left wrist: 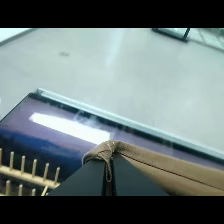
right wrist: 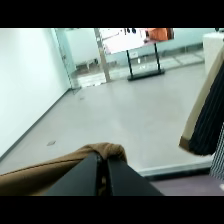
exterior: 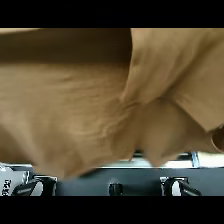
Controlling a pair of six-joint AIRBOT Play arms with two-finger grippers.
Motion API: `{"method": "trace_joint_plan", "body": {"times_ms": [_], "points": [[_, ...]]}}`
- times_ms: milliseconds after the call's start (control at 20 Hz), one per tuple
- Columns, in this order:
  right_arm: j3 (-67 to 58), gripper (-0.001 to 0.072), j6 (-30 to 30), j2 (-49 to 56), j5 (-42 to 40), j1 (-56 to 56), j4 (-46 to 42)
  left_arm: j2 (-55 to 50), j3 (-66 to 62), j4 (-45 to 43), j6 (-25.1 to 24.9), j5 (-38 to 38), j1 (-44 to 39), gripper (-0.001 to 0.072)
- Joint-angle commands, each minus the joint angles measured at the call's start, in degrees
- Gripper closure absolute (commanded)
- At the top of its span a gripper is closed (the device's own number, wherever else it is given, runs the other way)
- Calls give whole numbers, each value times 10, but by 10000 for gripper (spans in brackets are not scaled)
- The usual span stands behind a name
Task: Fold the clothes and pants, and hang the long-sleeved shirts on hangers.
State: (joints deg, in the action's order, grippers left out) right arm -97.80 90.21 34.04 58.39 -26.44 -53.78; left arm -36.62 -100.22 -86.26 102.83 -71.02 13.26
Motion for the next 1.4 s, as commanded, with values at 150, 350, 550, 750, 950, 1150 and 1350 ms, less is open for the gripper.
{"method": "trace_joint_plan", "body": {"times_ms": [150, 350, 550, 750, 950, 1150, 1350], "points": [[0, 687, 31, 224, 173, 0, 139, -129, 112, 104, -112, -1, -5, 693], [30, 687, -76, 415, 190, 26, 112, -285, 205, 114, -131, 96, -37, 693], [41, 688, -116, 594, 80, 113, 48, -458, 217, 115, -144, 237, -76, 693], [41, 688, -115, 692, -100, 149, 30, -583, 195, 115, -143, 324, -94, 694], [41, 688, -112, 689, -105, 147, 3, -601, 188, 115, -141, 306, -94, 694], [41, 687, -36, 671, -2, 147, -96, -597, 188, 115, -106, 198, -94, 694], [41, 687, 7, 672, 86, 148, -162, -597, 189, 115, -94, 107, -97, 693]]}}
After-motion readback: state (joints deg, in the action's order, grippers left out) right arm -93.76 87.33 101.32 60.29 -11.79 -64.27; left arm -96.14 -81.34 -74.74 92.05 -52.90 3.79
